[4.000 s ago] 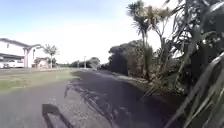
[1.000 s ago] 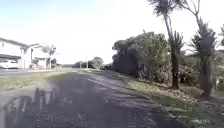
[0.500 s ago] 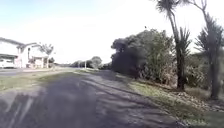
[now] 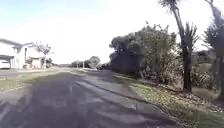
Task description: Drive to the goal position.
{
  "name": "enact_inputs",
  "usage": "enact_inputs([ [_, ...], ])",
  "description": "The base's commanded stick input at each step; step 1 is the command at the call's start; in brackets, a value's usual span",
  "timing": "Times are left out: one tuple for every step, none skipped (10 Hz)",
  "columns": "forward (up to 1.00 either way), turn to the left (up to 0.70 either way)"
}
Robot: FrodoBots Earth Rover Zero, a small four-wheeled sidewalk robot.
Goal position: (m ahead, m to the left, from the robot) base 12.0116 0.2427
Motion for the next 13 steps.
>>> enact_inputs([
  [1.0, 0.0],
  [1.0, 0.0],
  [1.0, 0.0],
  [1.0, 0.0],
  [1.0, 0.0],
  [1.0, 0.0],
  [1.0, 0.0],
  [1.0, 0.0],
  [1.0, 0.0],
  [1.0, 0.0],
  [1.0, 0.0],
  [1.0, 0.0],
  [1.0, 0.0],
])
